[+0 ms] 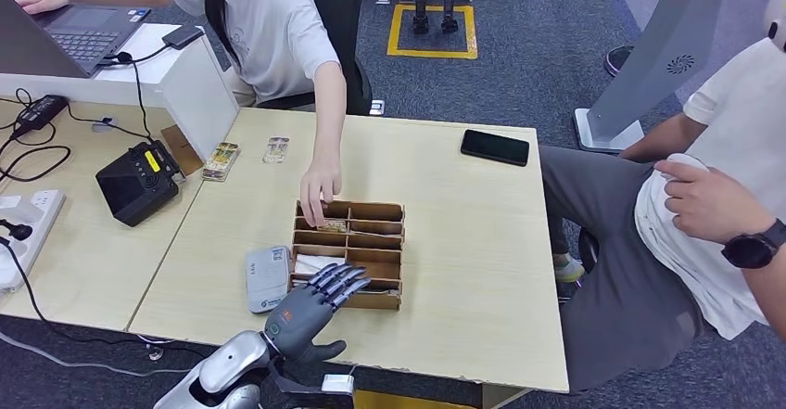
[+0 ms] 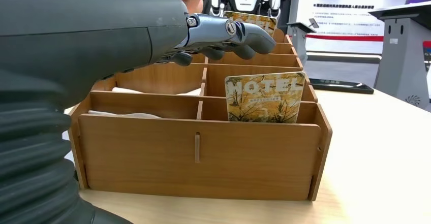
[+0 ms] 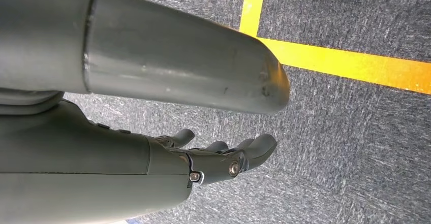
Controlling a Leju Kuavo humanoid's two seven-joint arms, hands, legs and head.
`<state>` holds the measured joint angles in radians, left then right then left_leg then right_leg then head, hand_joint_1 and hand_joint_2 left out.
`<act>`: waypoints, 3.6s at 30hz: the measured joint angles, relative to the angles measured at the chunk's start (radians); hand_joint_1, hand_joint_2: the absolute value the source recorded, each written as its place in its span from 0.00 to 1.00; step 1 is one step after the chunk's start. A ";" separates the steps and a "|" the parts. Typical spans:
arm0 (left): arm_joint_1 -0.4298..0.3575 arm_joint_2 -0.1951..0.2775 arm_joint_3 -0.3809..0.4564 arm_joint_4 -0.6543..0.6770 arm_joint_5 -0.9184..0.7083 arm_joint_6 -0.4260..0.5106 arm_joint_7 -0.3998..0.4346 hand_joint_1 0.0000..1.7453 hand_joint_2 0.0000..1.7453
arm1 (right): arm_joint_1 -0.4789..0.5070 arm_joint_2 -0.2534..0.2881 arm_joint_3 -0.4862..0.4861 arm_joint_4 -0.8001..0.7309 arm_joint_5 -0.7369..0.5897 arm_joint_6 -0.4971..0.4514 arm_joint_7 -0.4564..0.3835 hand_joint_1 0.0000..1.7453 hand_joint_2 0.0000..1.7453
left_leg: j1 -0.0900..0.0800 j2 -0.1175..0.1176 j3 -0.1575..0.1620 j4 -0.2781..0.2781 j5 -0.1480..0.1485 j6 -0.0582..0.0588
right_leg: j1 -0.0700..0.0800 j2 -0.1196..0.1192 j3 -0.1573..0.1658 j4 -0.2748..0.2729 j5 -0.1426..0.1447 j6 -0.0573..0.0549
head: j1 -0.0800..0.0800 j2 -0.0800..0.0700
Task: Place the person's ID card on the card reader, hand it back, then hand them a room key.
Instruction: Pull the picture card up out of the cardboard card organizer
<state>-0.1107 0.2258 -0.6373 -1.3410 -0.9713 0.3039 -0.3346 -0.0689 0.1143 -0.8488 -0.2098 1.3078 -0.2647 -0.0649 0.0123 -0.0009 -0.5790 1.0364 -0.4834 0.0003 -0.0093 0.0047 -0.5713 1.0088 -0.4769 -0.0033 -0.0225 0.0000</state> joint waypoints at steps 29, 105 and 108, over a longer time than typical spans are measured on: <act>-0.068 -0.091 0.070 0.005 0.127 -0.035 0.019 0.00 1.00 | 0.000 0.003 -0.001 0.000 0.035 0.005 -0.004 0.00 0.00 | 0.000 0.000 0.000 0.000 0.000 0.000 | 0.000 0.000 0.000 0.000 0.000 0.000 | 0.000 0.000; -0.004 -0.076 0.107 -0.021 0.151 -0.053 -0.064 0.00 1.00 | 0.000 0.015 -0.003 0.000 0.070 0.006 -0.013 0.00 0.00 | 0.000 0.000 0.000 0.000 0.000 0.000 | 0.000 0.000 0.000 0.000 0.000 0.000 | 0.000 0.000; 0.003 -0.067 0.107 -0.021 0.147 -0.057 -0.071 0.00 1.00 | 0.000 0.015 -0.003 0.000 0.070 0.006 -0.014 0.00 0.00 | 0.000 0.000 0.000 0.000 0.000 0.000 | 0.000 0.000 0.000 0.000 0.000 0.000 | 0.000 0.000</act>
<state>-0.1072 0.1588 -0.5303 -1.3619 -0.8241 0.2466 -0.4059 -0.0694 0.1289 -0.8521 -0.2098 1.3776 -0.2586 -0.0787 0.0124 -0.0011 -0.5790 1.0363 -0.4833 0.0003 -0.0093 0.0046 -0.5712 1.0089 -0.4768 -0.0033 -0.0224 0.0000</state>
